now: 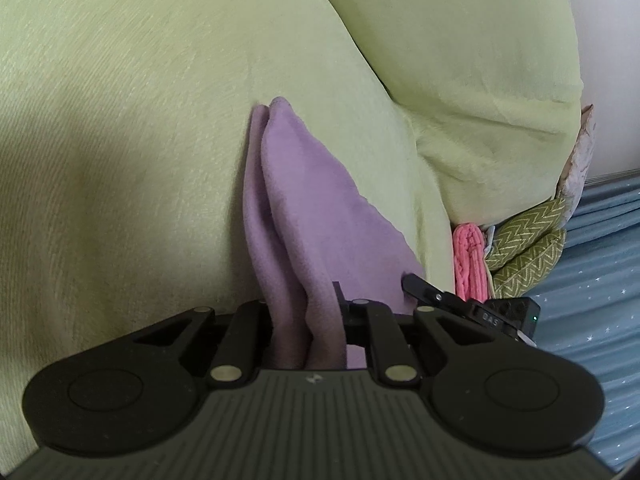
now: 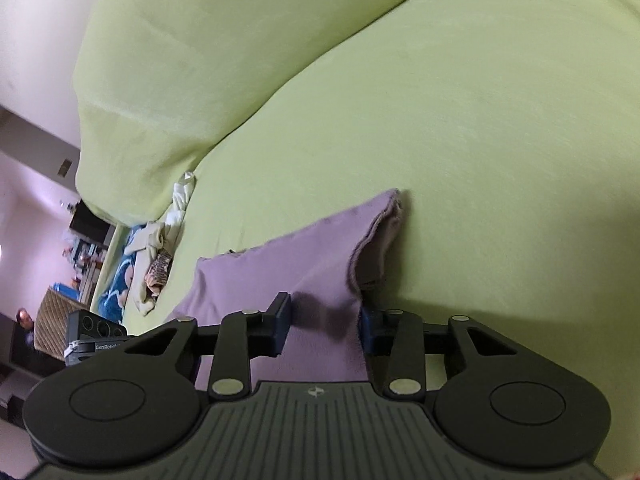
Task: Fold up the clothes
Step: 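Carry the folded top with both grippers to the white chair seat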
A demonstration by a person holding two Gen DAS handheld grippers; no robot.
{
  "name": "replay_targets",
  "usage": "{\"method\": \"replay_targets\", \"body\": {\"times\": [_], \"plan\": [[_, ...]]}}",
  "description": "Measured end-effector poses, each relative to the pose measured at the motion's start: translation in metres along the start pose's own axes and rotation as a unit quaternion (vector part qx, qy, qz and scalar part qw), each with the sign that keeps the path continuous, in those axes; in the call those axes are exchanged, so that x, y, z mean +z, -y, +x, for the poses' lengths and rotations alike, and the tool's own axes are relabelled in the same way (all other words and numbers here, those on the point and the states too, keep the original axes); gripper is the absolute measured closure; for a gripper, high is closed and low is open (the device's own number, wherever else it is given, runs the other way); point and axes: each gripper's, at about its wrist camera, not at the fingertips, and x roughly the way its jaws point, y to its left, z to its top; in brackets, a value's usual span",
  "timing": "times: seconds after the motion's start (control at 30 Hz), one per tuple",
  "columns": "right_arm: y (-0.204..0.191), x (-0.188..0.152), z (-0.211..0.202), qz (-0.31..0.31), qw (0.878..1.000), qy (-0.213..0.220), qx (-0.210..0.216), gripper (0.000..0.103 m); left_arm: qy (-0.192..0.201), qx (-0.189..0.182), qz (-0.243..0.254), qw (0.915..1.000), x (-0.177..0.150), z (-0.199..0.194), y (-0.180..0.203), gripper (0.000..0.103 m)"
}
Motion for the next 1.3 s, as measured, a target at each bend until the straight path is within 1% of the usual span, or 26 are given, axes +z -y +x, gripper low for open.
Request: {"method": "replay_targets", "body": {"times": [0.07,0.1,0.13,0.2,0.3,0.37,0.43,0.5,0.57,0.63,0.67,0.7,0.77,0.8,0.83,0.97,1.07,1.1,1.17,1.2,1.23,1.27,1.3], "plan": [[-0.001,0.002,-0.004,-0.01,1.0,0.008,-0.007,0.079,-0.003,-0.003,-0.004,1.0,0.001,-0.001,-0.002,0.092],[-0.003,0.001,-0.004,-0.011,1.0,0.014,-0.009,0.089,-0.003,-0.001,-0.003,1.0,0.001,-0.002,-0.002,0.092],[-0.002,-0.003,-0.007,-0.009,1.0,0.021,-0.01,0.091,-0.003,0.001,-0.001,1.0,0.001,-0.003,-0.001,0.094],[-0.001,-0.013,-0.014,-0.003,0.999,0.041,-0.012,0.092,0.001,0.018,0.021,0.9996,-0.001,-0.007,0.006,0.095],[-0.006,-0.029,-0.032,0.013,0.997,0.073,-0.017,0.093,0.009,0.052,0.07,0.9962,-0.007,-0.006,0.03,0.096],[-0.01,-0.041,-0.051,0.024,0.994,0.1,-0.024,0.093,0.004,0.051,0.092,0.9944,-0.012,-0.005,0.047,0.097],[-0.012,-0.061,-0.082,0.043,0.99,0.132,-0.033,0.093,-0.004,0.048,0.116,0.9921,-0.018,-0.002,0.066,0.097],[-0.011,-0.09,-0.125,0.065,0.982,0.17,-0.047,0.093,-0.02,0.042,0.139,0.9893,-0.026,0.006,0.088,0.097],[-0.01,-0.12,-0.168,0.087,0.972,0.208,-0.061,0.093,-0.047,0.028,0.159,0.9858,-0.038,0.022,0.113,0.097],[-0.009,-0.15,-0.211,0.109,0.96,0.246,-0.074,0.093,-0.077,0.008,0.189,0.979,-0.056,0.043,0.142,0.097],[-0.009,-0.165,-0.232,0.12,0.953,0.265,-0.081,0.093,-0.097,-0.007,0.208,0.9734,-0.069,0.059,0.161,0.097],[-0.008,-0.186,-0.258,0.133,0.944,0.287,-0.094,0.093,-0.118,-0.021,0.224,0.9672,-0.086,0.07,0.175,0.097],[-0.006,-0.234,-0.313,0.161,0.92,0.335,-0.128,0.093,-0.168,-0.052,0.255,0.9509,-0.12,0.107,0.213,0.097],[-0.006,-0.26,-0.339,0.176,0.905,0.358,-0.146,0.093,-0.195,-0.069,0.27,0.9404,-0.141,0.128,0.232,0.097],[-0.006,-0.286,-0.366,0.193,0.89,0.379,-0.165,0.093,-0.222,-0.086,0.285,0.9284,-0.164,0.149,0.251,0.096],[-0.007,-0.383,-0.456,0.25,0.822,0.453,-0.24,0.093,-0.33,-0.137,0.332,0.8728,-0.272,0.232,0.326,0.096],[-0.003,-0.437,-0.507,0.284,0.773,0.491,-0.283,0.093,-0.381,-0.168,0.362,0.834,-0.35,0.279,0.372,0.096],[0.0,-0.45,-0.523,0.293,0.759,0.502,-0.294,0.093,-0.394,-0.175,0.367,0.8248,-0.369,0.299,0.388,0.096],[0.016,-0.471,-0.561,0.306,0.736,0.518,-0.31,0.093,-0.41,-0.189,0.381,0.8071,-0.41,0.325,0.414,0.096],[0.029,-0.481,-0.584,0.311,0.727,0.524,-0.317,0.093,-0.416,-0.193,0.386,0.8006,-0.427,0.331,0.421,0.096],[0.038,-0.489,-0.597,0.316,0.72,0.527,-0.323,0.093,-0.42,-0.197,0.392,0.7943,-0.442,0.339,0.428,0.096],[0.045,-0.494,-0.605,0.32,0.713,0.53,-0.329,0.093,-0.423,-0.198,0.399,0.789,-0.455,0.353,0.435,0.096],[0.051,-0.498,-0.608,0.326,0.709,0.53,-0.331,0.093,-0.426,-0.2,0.404,0.7843,-0.465,0.361,0.439,0.096]]}}
